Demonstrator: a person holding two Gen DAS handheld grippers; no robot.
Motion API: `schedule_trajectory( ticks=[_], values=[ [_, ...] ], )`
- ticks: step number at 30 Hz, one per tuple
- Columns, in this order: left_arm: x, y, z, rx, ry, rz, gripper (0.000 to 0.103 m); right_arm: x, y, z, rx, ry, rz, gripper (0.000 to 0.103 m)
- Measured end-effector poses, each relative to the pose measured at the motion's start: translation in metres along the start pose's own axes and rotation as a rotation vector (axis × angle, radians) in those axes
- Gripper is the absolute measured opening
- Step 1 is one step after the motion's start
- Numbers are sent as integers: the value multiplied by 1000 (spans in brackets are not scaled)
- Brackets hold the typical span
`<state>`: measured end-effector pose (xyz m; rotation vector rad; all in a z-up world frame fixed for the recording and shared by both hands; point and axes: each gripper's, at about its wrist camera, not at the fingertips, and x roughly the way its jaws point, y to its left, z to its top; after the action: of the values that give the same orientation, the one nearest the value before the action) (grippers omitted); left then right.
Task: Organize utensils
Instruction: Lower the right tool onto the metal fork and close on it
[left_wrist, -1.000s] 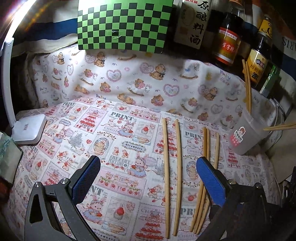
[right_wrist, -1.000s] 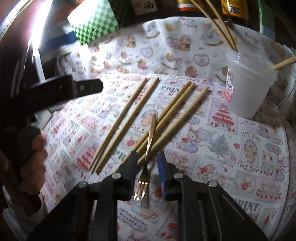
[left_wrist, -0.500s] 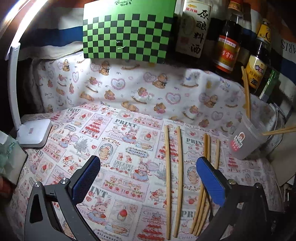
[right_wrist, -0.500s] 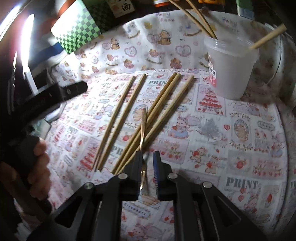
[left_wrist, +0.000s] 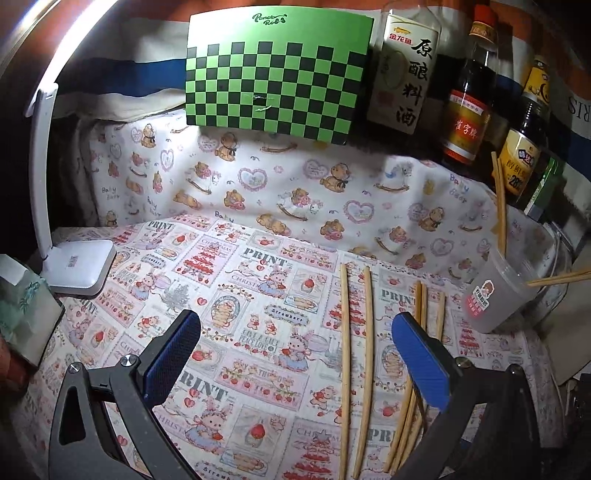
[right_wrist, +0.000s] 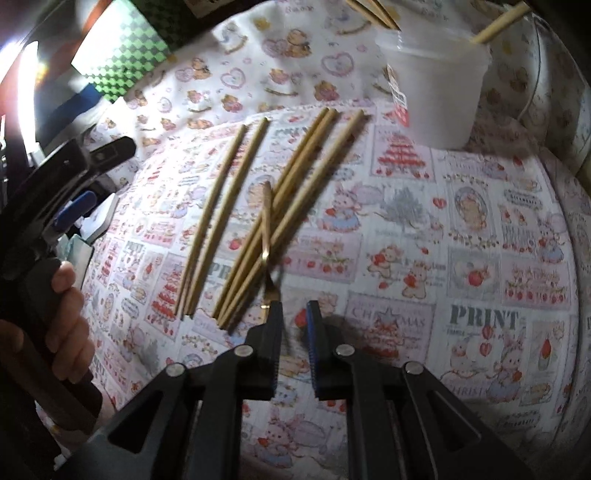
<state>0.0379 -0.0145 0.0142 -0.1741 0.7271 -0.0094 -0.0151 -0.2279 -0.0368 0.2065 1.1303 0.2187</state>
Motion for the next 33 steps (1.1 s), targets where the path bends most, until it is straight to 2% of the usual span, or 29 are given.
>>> schedule_trajectory(
  ticks=[1,3,8,14,17,24,28,33],
  values=[
    [0,0,0,0,-2,1,103,-1,3,-1,-16,-4,-2,17],
    [-1,0,1,-2,-5,7,103,-1,12,-3,-60,-19,-19,30],
    [-4,4,2,-17,-30,50,103,0,29,-9,-181,-65,-101,30],
    [-3,16,6,-58,-49,82,103,-7,24,7,-207,-160,-48,29],
    [5,21,7,-66,-38,94,103,3,39,20,-313,-136,-107,22],
    [15,25,4,-82,0,90,103,24,42,50,-282,-62,-192,16],
    [11,28,5,-101,-14,86,103,22,41,67,-235,-70,-167,15],
    [13,40,7,-149,3,71,103,44,48,86,-221,-8,-197,15]
  ],
)
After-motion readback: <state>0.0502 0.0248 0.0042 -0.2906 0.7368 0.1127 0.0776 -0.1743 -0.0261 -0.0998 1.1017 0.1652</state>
